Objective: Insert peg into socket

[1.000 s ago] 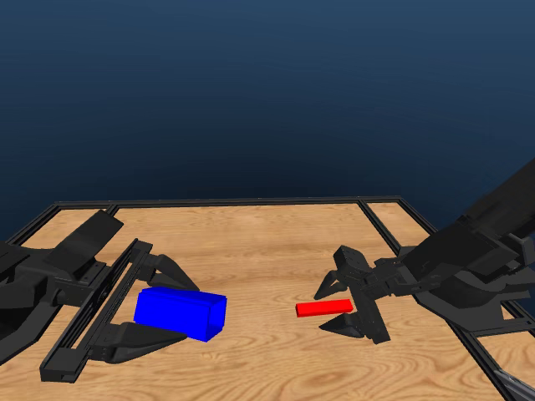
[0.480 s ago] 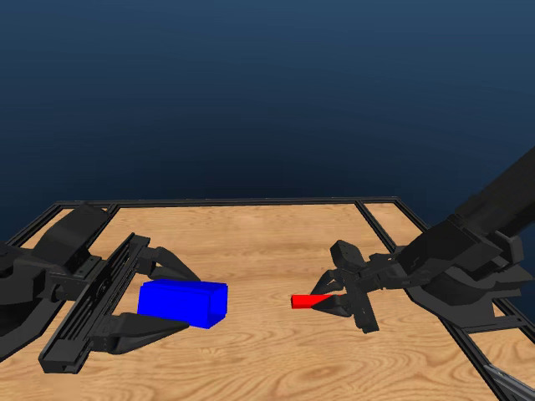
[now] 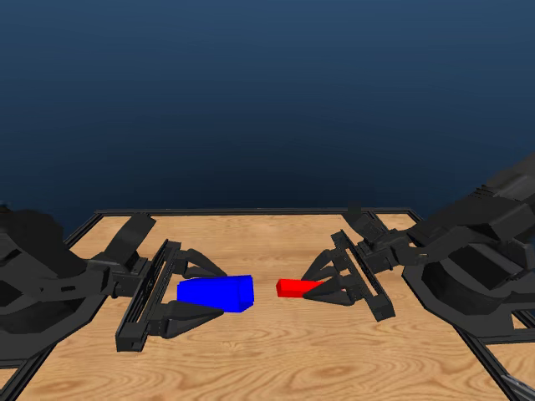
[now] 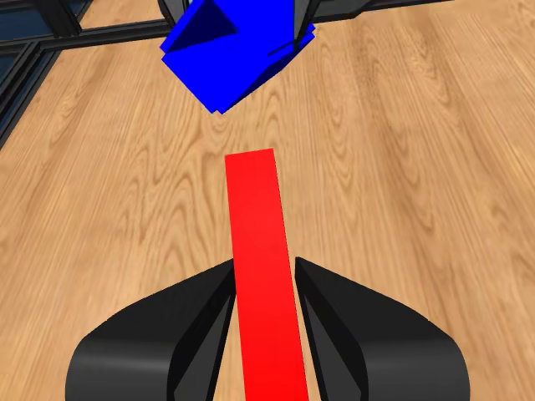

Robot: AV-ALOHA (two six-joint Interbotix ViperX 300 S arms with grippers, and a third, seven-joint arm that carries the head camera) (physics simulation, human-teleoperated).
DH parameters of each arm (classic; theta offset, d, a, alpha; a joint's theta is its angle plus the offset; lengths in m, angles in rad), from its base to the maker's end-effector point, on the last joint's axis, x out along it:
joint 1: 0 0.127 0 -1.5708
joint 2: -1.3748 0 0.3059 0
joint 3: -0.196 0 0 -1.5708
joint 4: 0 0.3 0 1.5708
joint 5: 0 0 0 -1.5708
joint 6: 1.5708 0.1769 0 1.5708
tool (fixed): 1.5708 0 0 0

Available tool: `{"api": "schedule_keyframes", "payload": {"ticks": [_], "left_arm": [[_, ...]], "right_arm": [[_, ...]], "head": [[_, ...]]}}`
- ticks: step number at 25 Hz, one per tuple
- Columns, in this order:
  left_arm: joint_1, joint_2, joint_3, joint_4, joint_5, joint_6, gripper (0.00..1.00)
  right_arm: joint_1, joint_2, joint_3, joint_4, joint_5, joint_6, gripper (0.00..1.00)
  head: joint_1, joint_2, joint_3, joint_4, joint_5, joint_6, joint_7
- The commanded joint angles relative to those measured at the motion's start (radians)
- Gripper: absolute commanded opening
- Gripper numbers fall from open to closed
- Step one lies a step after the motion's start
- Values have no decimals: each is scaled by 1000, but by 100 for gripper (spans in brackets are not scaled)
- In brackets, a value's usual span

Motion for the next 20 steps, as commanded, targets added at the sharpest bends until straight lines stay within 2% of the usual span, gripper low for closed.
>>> {"api": "schedule_keyframes", "payload": {"ticks": [1, 3, 4, 5, 6, 7, 8, 9, 10, 11, 12, 13, 14, 15, 16, 17, 19, 20], "left_arm": [[-60, 32, -21, -49, -129, 31, 0], [-86, 8, -32, -53, -99, 78, 0], [-97, 15, -48, -74, -119, 76, 0], [-76, 21, -34, -94, -145, 69, 0], [-126, 22, -44, -90, -151, 86, 0], [-93, 18, -41, -90, -129, 89, 0], [-111, 34, -43, -112, -190, 86, 0], [-117, 34, -54, -131, -193, 98, 0], [-90, 46, -28, -156, -191, 112, 0], [-108, 37, -53, -140, -193, 116, 0], [-127, 56, -38, -153, -204, 113, 0], [-129, 44, -51, -122, -181, 100, 0], [-110, 54, -25, -145, -145, 100, 0], [-136, 66, -49, -157, -206, 124, 0], [-128, 53, -67, -162, -201, 136, 0], [-133, 69, -63, -150, -222, 109, 0], [-121, 82, -54, -152, -211, 114, 0], [-131, 66, -76, -168, -226, 121, 0]], "right_arm": [[5, -42, -122, -174, 236, 95, 0], [6, -46, -165, -226, 291, 115, 0], [9, -55, -202, -282, 335, 172, 0], [4, -41, -239, -339, 448, 214, 0], [18, -48, -266, -404, 479, 290, 0], [19, -28, -305, -460, 613, 334, 0], [23, -16, -320, -519, 681, 381, 0], [54, -10, -331, -632, 704, 545, 0], [55, -10, -355, -644, 723, 554, 0], [68, -5, -397, -705, 795, 617, 0], [84, 11, -400, -755, 822, 677, 0], [94, 14, -422, -789, 849, 718, 0], [101, 35, -438, -857, 893, 802, 0], [116, 33, -464, -870, 922, 814, 0], [120, 49, -457, -899, 944, 834, 0], [161, 60, -495, -927, 973, 865, 0], [146, 81, -507, -963, 1008, 904, 0], [155, 89, -518, -982, 1026, 926, 0]], "head": [[25, -27, 1, 5, 1, -3, 9], [36, -30, 4, 8, 4, -5, 9], [43, -30, 5, 10, 6, -6, 7], [50, -30, 6, 11, 7, -7, 5], [57, -29, 7, 13, 9, -9, 3], [63, -29, 8, 14, 11, -12, -1], [66, -28, 8, 14, 12, -13, -2], [71, -27, 9, 15, 14, -15, -5], [76, -25, 10, 16, 15, -17, -7], [80, -24, 10, 17, 18, -18, -10], [82, -24, 10, 17, 19, -19, -11], [86, -23, 11, 18, 21, -20, -14], [89, -23, 12, 18, 22, -21, -16], [90, -23, 12, 19, 23, -22, -17], [93, -23, 12, 20, 24, -22, -19], [96, -22, 13, 20, 25, -23, -21], [99, -22, 13, 20, 25, -25, -26], [99, -22, 13, 20, 25, -26, -27]]}}
